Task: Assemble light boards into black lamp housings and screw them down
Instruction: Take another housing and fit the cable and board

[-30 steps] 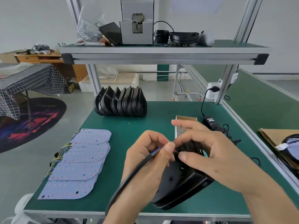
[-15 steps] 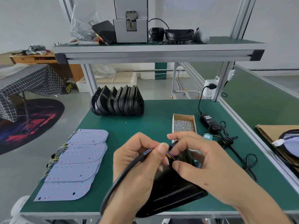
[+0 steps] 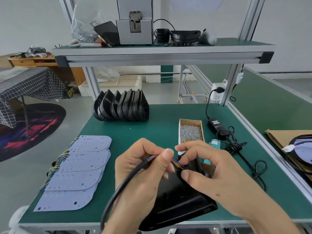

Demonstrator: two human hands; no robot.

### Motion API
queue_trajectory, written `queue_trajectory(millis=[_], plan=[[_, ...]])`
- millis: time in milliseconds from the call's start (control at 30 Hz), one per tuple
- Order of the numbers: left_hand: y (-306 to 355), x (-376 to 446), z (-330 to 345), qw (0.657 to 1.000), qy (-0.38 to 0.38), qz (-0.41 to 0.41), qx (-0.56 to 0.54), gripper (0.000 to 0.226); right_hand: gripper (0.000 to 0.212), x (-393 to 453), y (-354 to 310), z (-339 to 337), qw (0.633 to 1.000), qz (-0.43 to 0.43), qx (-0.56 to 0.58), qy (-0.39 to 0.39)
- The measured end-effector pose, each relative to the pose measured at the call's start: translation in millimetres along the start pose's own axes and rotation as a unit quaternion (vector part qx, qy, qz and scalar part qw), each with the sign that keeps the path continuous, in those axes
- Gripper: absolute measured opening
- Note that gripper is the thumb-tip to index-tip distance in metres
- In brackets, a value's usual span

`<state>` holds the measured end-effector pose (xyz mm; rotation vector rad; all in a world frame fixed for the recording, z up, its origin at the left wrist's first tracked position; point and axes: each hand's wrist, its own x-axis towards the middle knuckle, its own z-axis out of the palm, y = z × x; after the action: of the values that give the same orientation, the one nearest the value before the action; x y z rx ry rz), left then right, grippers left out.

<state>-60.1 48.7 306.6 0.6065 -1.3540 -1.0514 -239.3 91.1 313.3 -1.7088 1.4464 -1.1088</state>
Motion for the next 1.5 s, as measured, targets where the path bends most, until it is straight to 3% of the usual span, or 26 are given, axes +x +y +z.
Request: queue_trajectory(millis=[267,367,467,600,700,733,800,900,1000,1033,1100,1167,1300,1500], plan=[[-10.9,-0.2,-1.6,1.000,0.008,-0.009,-0.021,0.016,0.025,0.3,5.0,2.2,1.000,-0.006,-0.008,0.006],[-14.1,1.1,-1.6,0.999,0.019,-0.029,-0.042,0.017,0.028,1.6,12.7,1.3,0.999,-0.020,0.051,0.004],[-12.6,6.3,-3.6,0.991,0.026,-0.072,-0.110,0.022,0.060,-1.1,29.9,4.4,0.977,-0.070,0.198,0.017],[-3.9,10.1,0.2,0.953,0.025,-0.131,-0.273,0.034,0.084,1.8,52.7,26.3,0.924,-0.051,0.377,0.019],[-1.2,16.9,3.7,0.929,0.073,-0.194,-0.307,0.030,0.050,5.3,59.9,59.0,0.934,-0.012,0.358,-0.001],[-1.7,20.9,2.8,0.916,0.087,-0.229,-0.318,0.027,0.046,6.9,58.4,66.1,0.937,0.006,0.348,0.022],[-2.4,27.9,-1.0,0.886,0.084,-0.303,-0.341,0.025,0.058,9.6,50.8,72.3,0.923,0.039,0.376,0.076],[-9.1,25.4,-15.4,0.891,-0.005,-0.370,-0.263,0.070,0.054,14.7,34.4,64.9,0.898,0.072,0.410,0.138],[-17.0,3.8,-25.4,0.896,-0.093,-0.372,-0.223,0.085,0.020,15.8,23.7,53.9,0.908,0.099,0.362,0.189],[-19.4,-4.9,-26.5,0.908,-0.106,-0.345,-0.212,0.081,0.011,14.6,20.2,52.3,0.913,0.105,0.341,0.197],[-23.1,-17.9,-24.1,0.950,-0.115,-0.271,-0.110,0.064,0.014,9.9,13.2,51.1,0.926,0.104,0.300,0.204],[-26.3,-22.5,-20.5,0.976,-0.065,-0.208,0.002,0.046,0.017,4.5,7.8,52.0,0.941,0.088,0.263,0.193],[-26.2,-16.9,-19.5,0.978,0.012,-0.208,0.016,0.027,0.013,-0.5,3.0,55.1,0.964,0.061,0.186,0.180],[-25.1,-16.0,-24.2,0.975,0.004,-0.218,0.044,0.034,0.034,-1.9,1.2,53.5,0.975,0.072,0.108,0.181]])
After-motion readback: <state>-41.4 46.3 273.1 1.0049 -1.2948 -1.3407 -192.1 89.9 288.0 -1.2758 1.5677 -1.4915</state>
